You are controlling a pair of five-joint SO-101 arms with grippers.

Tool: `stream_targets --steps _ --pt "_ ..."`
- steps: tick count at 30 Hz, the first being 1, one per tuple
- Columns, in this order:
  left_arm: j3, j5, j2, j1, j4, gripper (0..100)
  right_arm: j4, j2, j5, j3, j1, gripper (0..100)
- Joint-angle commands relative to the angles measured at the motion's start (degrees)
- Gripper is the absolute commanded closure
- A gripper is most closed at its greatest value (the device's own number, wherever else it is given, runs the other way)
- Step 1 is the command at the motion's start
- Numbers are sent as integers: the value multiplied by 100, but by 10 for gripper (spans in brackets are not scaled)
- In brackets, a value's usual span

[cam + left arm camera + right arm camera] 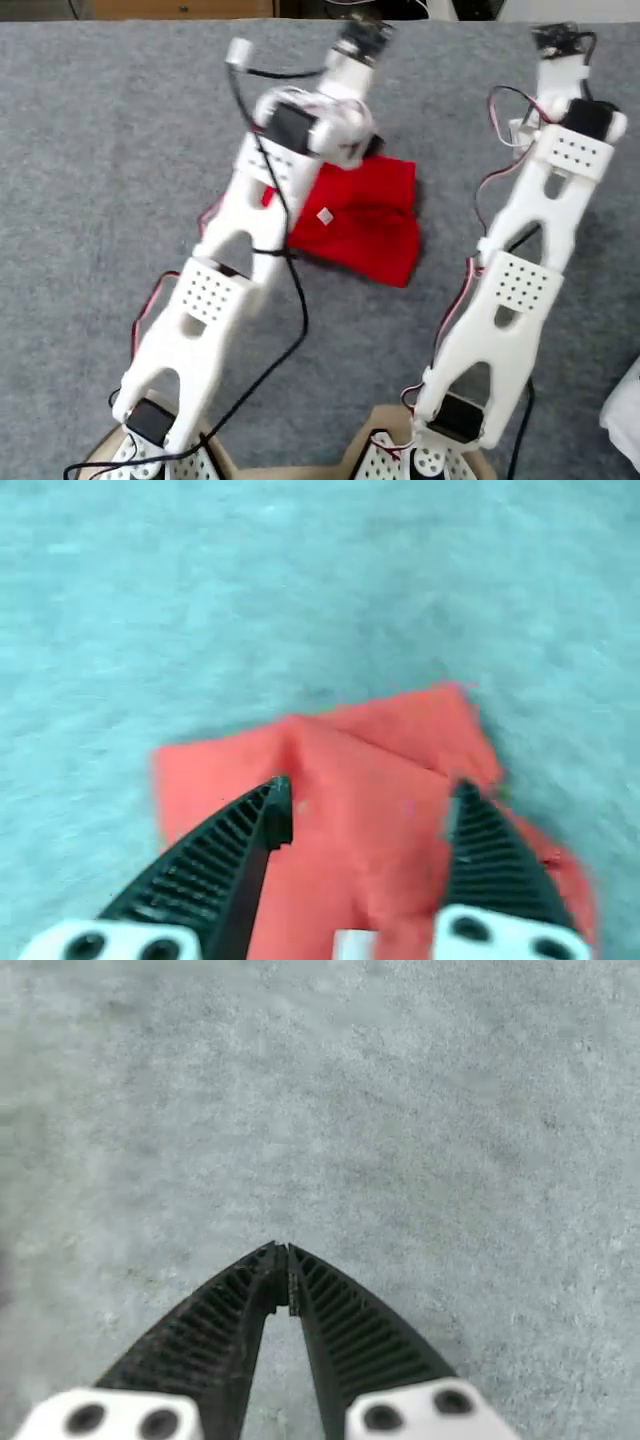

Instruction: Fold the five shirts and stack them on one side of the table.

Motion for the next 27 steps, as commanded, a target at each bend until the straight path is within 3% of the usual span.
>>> stream_targets --steps 1,2,5,9,19,25,27 --pt "-229 26 -664 -519 53 952 738 -497 185 -708 -593 993" --pt "-229 18 -796 -651 53 991 958 -585 202 -831 -760 993" --pt "-229 9 -1112 -976 343 978 1222 -769 378 -831 -1341 993" --pt "-176 18 -1182 -1240 1099 981 1222 -1209 800 127 -1947 993" --pt "1187 44 -1666 -1969 1081 981 1169 -3442 1345 3749 -3266 993" --pt "2743 53 -2695 -2057 1081 981 1134 -3609 1187 4497 -3670 984" --pt "3341 53 -3125 -2075 1081 981 1134 -3609 976 4602 -3670 934"
